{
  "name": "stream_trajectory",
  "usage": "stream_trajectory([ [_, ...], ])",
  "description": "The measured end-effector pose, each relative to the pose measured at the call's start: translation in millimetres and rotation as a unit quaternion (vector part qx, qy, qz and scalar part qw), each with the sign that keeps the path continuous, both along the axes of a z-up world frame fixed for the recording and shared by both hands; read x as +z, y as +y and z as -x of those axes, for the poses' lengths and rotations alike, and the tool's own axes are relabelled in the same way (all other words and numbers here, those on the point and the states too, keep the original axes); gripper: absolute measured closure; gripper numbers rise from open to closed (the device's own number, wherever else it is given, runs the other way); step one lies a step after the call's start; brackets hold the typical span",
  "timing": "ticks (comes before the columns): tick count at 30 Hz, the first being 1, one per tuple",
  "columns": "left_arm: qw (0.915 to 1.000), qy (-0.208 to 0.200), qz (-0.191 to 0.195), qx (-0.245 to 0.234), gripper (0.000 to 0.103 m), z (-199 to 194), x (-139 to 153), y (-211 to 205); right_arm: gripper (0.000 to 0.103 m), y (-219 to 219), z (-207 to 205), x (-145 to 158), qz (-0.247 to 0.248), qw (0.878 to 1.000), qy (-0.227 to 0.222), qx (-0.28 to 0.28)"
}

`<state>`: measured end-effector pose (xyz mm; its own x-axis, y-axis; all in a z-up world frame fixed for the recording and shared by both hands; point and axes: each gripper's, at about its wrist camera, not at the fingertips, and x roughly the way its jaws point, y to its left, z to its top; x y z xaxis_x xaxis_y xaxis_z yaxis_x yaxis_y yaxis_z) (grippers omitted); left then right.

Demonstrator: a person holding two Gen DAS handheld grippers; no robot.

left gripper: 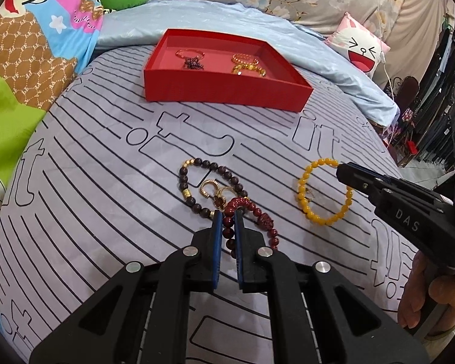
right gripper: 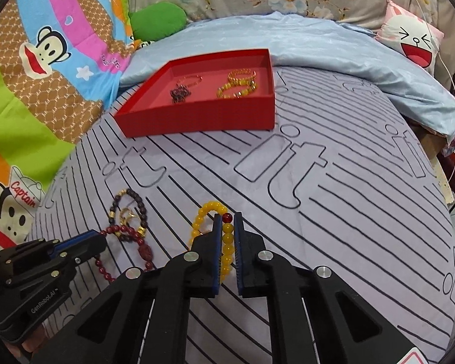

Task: Organize jewelry
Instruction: 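Grasp the red bead bracelet with the left tool while the right tool grasps the yellow amber bracelet, then carry both bracelets into the red tray and open both tools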

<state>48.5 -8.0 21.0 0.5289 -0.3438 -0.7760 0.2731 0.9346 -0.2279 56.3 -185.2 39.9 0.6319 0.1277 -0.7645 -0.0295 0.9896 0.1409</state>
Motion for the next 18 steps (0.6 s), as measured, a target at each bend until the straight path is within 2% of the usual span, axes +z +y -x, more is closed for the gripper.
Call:
stream_trajectory([
  [12,0.9996,-0.025,0.006,-0.015,0.095,-7,30,-8,0.096,0,-5,29,-0.011,0.999,-0.031,0.005],
  [18,0.9988,-0.046,0.010,-0.011,0.095,-27,50,-11,0.096,-3,-18,35,-0.010,0.999,-0.034,0.004],
])
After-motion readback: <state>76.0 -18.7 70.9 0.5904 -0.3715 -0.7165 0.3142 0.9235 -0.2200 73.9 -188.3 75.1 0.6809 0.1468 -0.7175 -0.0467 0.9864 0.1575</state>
